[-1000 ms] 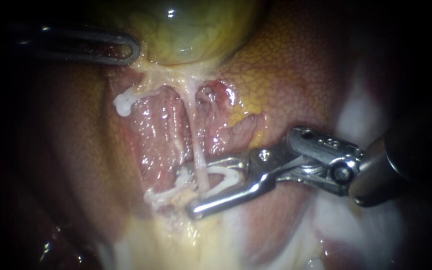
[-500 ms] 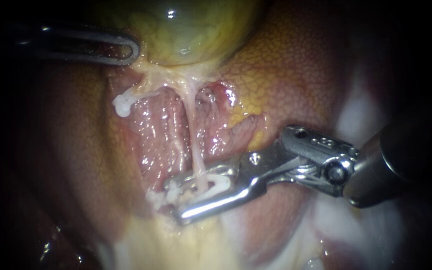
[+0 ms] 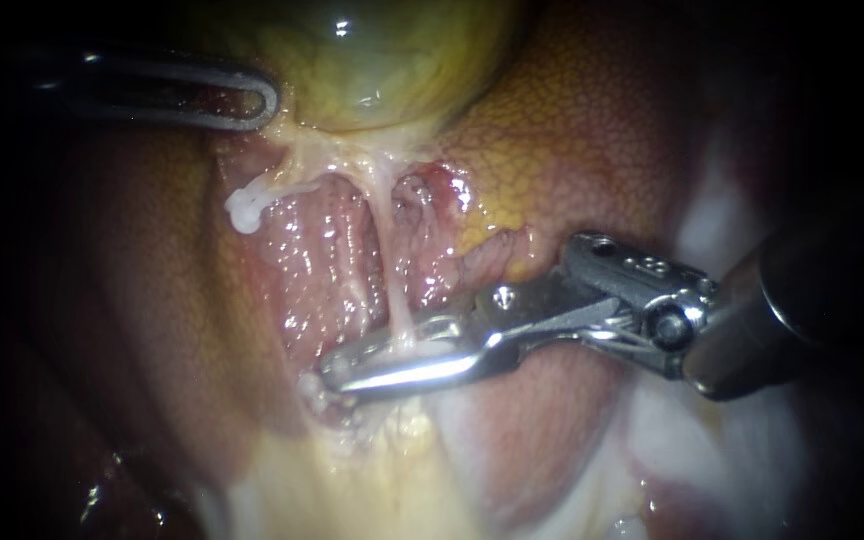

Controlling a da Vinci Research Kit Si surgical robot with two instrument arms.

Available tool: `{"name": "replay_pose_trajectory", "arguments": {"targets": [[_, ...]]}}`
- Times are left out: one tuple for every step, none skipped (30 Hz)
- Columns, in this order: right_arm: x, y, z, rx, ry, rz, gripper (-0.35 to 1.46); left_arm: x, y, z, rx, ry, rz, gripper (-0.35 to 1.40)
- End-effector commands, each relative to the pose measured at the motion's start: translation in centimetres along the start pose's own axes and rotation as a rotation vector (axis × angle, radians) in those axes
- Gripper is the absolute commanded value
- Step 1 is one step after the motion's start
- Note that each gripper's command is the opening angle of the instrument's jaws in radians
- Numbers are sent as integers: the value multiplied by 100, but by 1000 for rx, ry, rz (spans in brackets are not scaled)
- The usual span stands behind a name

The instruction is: Clipping first clip right tube

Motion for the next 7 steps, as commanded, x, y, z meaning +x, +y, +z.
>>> {"name": "replay_pose_trajectory", "arguments": {"targets": [[0, 0, 0, 1, 0, -1, -35, 0, 0, 0, 0, 0, 0, -35], [0, 0, 0, 1, 0, -1, -35, 0, 0, 0, 0, 0, 0, -35], [0, 0, 0, 1, 0, -1, -35, 0, 0, 0, 0, 0, 0, -35], [0, 0, 0, 1, 0, -1, -35, 0, 0, 0, 0, 0, 0, -35], [0, 0, 0, 1, 0, -1, -35, 0, 0, 0, 0, 0, 0, -35], [0, 0, 0, 1, 0, -1, -35, 0, 0, 0, 0, 0, 0, -35], [0, 0, 0, 1, 0, -1, -35, 0, 0, 0, 0, 0, 0, -35]]}}
